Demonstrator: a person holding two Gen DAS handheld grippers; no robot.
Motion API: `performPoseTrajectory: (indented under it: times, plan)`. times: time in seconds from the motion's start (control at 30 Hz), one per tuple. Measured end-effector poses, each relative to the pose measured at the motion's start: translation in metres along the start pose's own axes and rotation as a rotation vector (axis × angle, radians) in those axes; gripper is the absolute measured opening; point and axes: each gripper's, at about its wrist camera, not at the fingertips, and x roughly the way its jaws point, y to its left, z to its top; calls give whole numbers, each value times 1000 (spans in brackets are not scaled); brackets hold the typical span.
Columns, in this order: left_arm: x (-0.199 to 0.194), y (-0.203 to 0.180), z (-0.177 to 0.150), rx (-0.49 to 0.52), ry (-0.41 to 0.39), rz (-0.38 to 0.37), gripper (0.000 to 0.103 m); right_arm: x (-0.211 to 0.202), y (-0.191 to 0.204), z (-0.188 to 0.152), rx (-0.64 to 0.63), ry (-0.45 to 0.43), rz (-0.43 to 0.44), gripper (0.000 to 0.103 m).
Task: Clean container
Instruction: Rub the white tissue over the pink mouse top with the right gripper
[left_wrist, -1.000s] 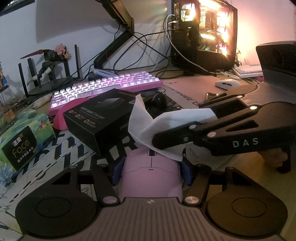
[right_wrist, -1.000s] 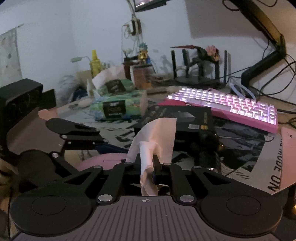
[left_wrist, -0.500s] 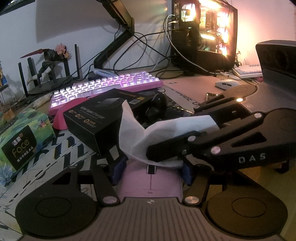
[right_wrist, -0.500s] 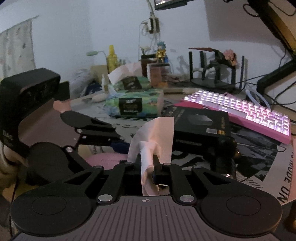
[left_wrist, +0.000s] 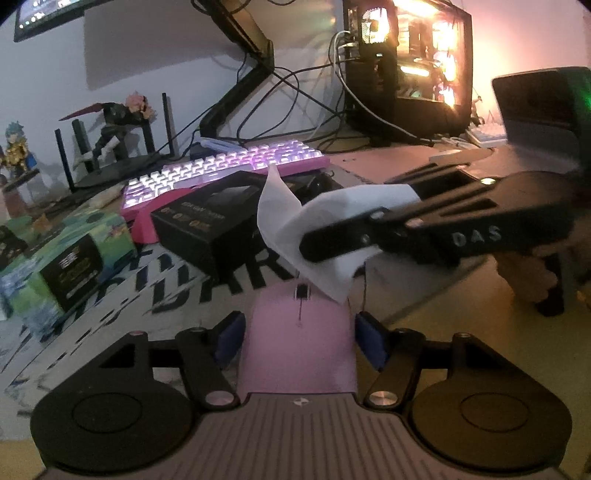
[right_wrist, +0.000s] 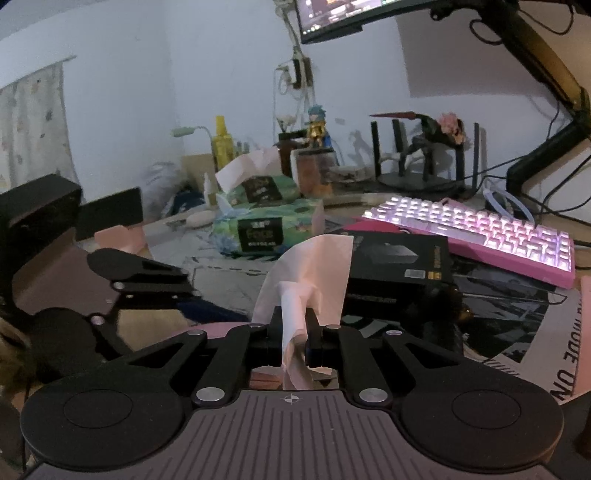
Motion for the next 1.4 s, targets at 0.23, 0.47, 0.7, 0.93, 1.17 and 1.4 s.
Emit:
performPoseTrajectory:
  times: [0.23, 0.47, 0.7, 0.93, 1.17, 1.4]
  plan:
    - [-8, -1, -7, -14, 22, 15, 69, -1, 4, 0, -9, -7, 9, 12]
    - [6, 7, 2, -26, 21, 3, 60, -3, 2, 1, 0, -25, -4, 12]
    - [32, 12, 20, -26, 16, -26, 60, -4, -9, 1, 30, -46, -55, 12]
    - [45, 11, 25, -21, -6, -48, 60, -3, -17, 4, 37, -34, -73, 12]
    - [45, 9, 24, -13, -5, -42, 60, 6, -12, 6, -9, 1, -80, 13]
    - [44, 9, 24, -17, -5, -44, 60, 12, -6, 7, -70, 2, -77, 13]
